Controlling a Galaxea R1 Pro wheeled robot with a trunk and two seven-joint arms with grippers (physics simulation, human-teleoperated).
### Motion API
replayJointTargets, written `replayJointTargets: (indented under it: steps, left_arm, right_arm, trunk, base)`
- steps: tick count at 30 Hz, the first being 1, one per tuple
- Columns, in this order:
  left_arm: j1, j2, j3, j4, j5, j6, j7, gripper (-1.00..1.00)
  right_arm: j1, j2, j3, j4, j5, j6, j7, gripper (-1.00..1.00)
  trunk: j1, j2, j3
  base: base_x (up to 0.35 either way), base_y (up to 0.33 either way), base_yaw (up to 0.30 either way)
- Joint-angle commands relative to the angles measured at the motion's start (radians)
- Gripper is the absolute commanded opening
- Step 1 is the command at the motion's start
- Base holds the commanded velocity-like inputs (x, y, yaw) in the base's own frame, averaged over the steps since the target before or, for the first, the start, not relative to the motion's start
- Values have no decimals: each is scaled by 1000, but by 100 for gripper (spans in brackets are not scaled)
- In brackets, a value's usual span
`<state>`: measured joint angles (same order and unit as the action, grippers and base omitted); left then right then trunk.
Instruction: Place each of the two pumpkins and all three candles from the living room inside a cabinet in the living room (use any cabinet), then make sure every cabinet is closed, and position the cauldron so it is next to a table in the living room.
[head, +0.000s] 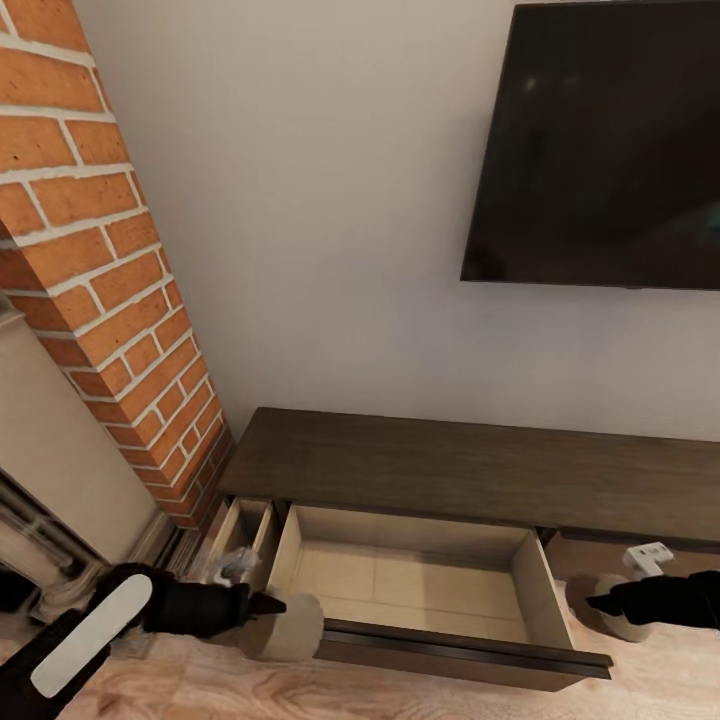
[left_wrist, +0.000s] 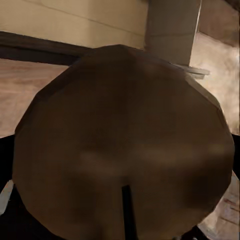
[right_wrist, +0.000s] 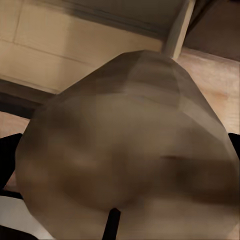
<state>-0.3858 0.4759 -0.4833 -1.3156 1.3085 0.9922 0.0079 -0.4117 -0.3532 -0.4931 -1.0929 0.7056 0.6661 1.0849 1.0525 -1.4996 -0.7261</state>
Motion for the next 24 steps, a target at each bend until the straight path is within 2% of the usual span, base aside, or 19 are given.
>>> replayJointTargets:
  steps: [1,2,6,9,11,13,15,16,19,22,24]
  left_arm:
    - [-4,-20,2,-3,-21,-1,7,-100]
    - [-8,-69,17,-8,-20,-6,13,-100]
    - [-16,-193,62,-18,-23,-12,17,-100]
    - [-36,-250,101,-18,-24,-16,18,-100]
    - [-47,-266,114,-15,-25,-48,20,-100]
    - [-52,-272,122,-8,-36,-133,21,-100]
    - [-54,-274,126,9,-64,-225,24,-100]
    - [-56,-276,127,32,-96,-271,27,-100]
    - [-67,-280,127,64,-152,-309,29,-100]
    - [-71,-282,123,73,-174,-324,23,-100]
    - [-71,-282,122,79,-176,-325,23,-100]
  right_arm:
    - [-1,4,-1,-5,7,5,9,-100]
    - [-1,19,1,-20,6,5,11,-100]
    - [-1,50,2,-83,5,7,13,-100]
    - [-1,93,3,-135,5,13,13,-100]
    - [-1,127,5,-162,5,15,13,-100]
    - [-1,159,7,-175,7,15,13,-100]
    - [-1,184,8,-181,7,15,13,-100]
    - [-1,196,9,-183,7,15,13,-100]
    - [-2,216,9,-178,10,15,12,-100]
    - [-2,245,8,-169,15,14,13,-100]
    - [-3,246,8,-168,15,15,13,-100]
  trunk:
    - [0,-1,-1]
    - [0,-1,-1]
    - [0,-1,-1]
    - [0,-1,-1]
    - [0,-1,-1]
    - [0,-1,-1]
    - [0,-1,-1]
    - [0,-1,-1]
    - [0,-1,0]
    - [0,-1,1]
    - [0,-1,3]
  base:
    - [0,0,0]
    - [0,0,0]
    - [0,0,0]
    - [0,0,0]
    - [0,0,0]
    - [0,0,0]
    - [0,0,0]
    - [0,0,-6]
    - [0,0,-101]
    - [0,0,-217]
    - [0,0,-258]
